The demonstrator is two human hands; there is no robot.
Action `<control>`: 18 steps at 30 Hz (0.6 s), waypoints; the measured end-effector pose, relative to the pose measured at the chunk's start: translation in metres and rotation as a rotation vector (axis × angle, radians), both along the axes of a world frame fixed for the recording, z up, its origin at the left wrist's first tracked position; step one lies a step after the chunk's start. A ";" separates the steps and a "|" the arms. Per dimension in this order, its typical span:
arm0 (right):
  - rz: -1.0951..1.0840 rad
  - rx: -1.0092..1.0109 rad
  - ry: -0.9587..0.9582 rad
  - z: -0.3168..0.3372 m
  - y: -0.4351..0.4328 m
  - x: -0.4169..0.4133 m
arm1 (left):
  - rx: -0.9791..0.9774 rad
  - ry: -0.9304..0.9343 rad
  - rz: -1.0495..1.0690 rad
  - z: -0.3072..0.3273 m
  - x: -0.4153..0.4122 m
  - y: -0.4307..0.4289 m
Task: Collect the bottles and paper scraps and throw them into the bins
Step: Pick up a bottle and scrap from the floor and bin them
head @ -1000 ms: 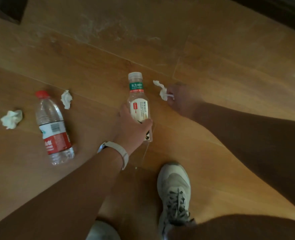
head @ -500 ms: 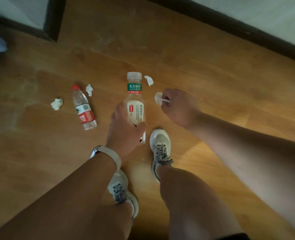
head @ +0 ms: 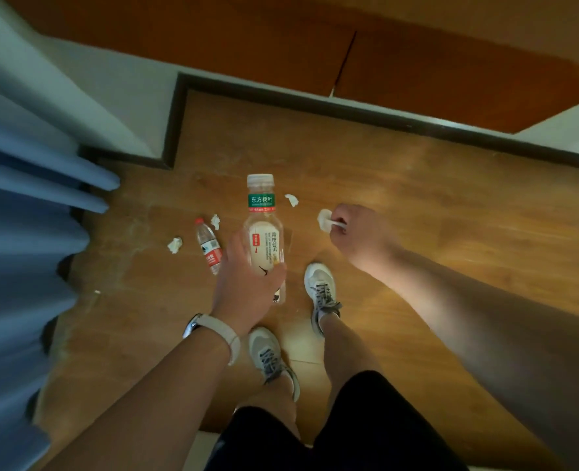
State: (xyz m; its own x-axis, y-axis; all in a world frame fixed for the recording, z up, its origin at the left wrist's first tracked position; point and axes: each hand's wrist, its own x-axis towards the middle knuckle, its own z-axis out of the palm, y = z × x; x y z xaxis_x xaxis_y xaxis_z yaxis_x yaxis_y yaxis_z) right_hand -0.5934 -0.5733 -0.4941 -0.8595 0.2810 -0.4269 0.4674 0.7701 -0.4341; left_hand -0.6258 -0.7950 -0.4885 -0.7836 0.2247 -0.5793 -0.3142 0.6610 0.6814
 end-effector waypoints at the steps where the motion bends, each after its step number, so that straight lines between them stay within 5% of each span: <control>1: -0.008 0.008 0.008 0.016 -0.005 0.007 | 0.003 0.016 -0.015 0.017 0.003 -0.004; 11: -0.027 0.136 0.089 0.155 -0.030 0.075 | 0.098 0.144 -0.111 0.152 0.052 -0.030; 18: -0.149 0.134 0.314 0.217 -0.015 0.136 | 0.159 0.172 -0.186 0.202 0.082 -0.005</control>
State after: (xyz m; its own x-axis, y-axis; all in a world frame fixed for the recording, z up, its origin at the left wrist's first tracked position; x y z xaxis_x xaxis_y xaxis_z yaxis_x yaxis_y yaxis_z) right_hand -0.4575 -0.5880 -0.2769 -0.8884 0.4482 -0.0997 0.4384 0.7636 -0.4740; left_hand -0.5440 -0.8001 -0.2862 -0.8038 0.4512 -0.3877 -0.0686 0.5771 0.8138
